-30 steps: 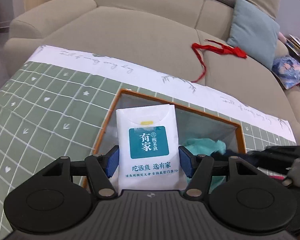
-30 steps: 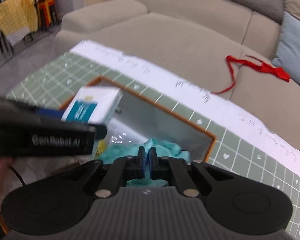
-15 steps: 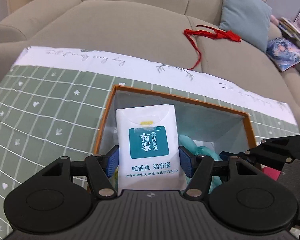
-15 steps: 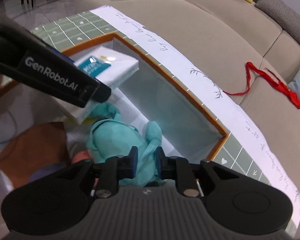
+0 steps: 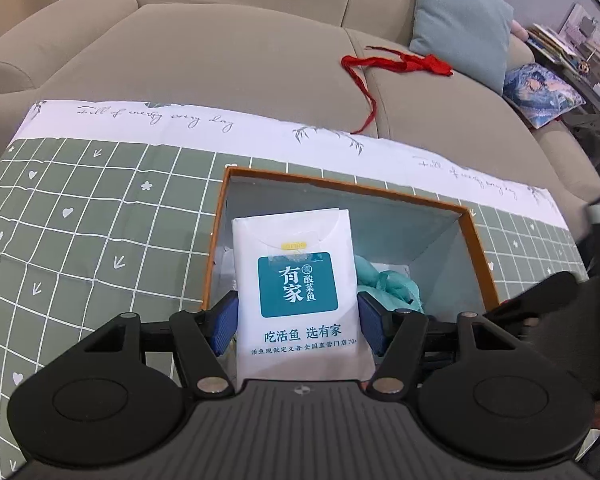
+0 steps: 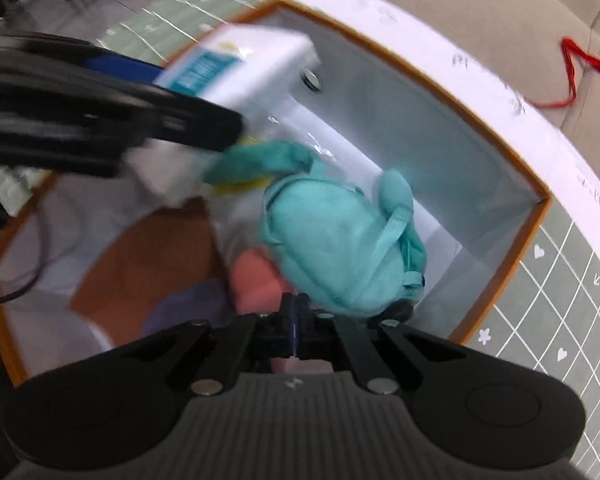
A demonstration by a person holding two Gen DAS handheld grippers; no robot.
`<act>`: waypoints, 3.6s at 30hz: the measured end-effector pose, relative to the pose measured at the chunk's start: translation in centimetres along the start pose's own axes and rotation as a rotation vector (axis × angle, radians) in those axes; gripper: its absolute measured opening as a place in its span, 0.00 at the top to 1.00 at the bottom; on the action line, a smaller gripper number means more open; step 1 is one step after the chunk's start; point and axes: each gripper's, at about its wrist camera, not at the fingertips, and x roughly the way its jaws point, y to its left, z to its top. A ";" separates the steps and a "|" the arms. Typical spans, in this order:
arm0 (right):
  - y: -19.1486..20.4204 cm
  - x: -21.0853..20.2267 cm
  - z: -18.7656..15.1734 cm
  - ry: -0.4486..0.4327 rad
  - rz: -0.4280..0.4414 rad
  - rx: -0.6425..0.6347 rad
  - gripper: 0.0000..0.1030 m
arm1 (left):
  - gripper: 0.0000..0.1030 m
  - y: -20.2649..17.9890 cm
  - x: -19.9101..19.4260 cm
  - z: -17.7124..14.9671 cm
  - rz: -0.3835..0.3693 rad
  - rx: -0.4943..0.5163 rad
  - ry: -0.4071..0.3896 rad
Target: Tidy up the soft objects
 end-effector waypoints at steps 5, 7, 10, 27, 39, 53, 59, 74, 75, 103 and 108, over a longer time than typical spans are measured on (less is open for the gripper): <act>0.0 1.3 1.6 0.003 -0.091 0.022 1.00 | 0.31 0.7 -0.1 0.0 -0.028 -0.035 0.002; 0.2 1.1 1.8 -0.023 -0.100 0.015 1.00 | 0.31 0.8 0.2 -0.1 -0.021 -0.039 0.009; 0.8 0.7 1.3 -0.026 -0.125 -0.016 1.00 | 0.31 0.6 0.3 -0.1 -0.012 -0.031 0.006; 2.4 -3.9 -3.5 -0.142 -0.058 -0.049 0.97 | 0.25 -3.6 5.5 1.1 0.213 0.098 0.072; 4.1 -2.0 -4.6 -0.071 -0.015 -0.088 0.59 | 0.12 -4.8 5.2 0.7 0.199 0.142 0.091; 4.8 1.8 -4.2 -0.038 -0.143 -0.094 1.00 | 0.11 -3.8 0.0 0.0 0.111 0.056 -0.017; 3.1 0.5 -3.3 -0.077 -0.316 -0.097 1.00 | 0.11 -2.7 -0.2 -0.1 0.092 0.030 -0.022; 2.5 -2.6 -2.8 -0.128 -0.238 -0.051 0.50 | 0.10 -2.8 -0.4 -0.4 0.103 0.046 -0.018; 2.6 -2.8 -2.7 -0.136 -0.237 -0.046 0.46 | 0.10 -3.1 -0.5 -0.5 0.120 0.052 -0.030; 0.6 -19.6 -12.9 -0.536 -0.386 0.246 0.04 | 0.08 -11.9 -11.6 -2.3 0.249 0.101 -0.305; 1.3 -22.1 -16.8 -0.610 -0.418 0.274 0.03 | 0.08 -14.5 -14.2 -4.2 0.234 0.123 -0.395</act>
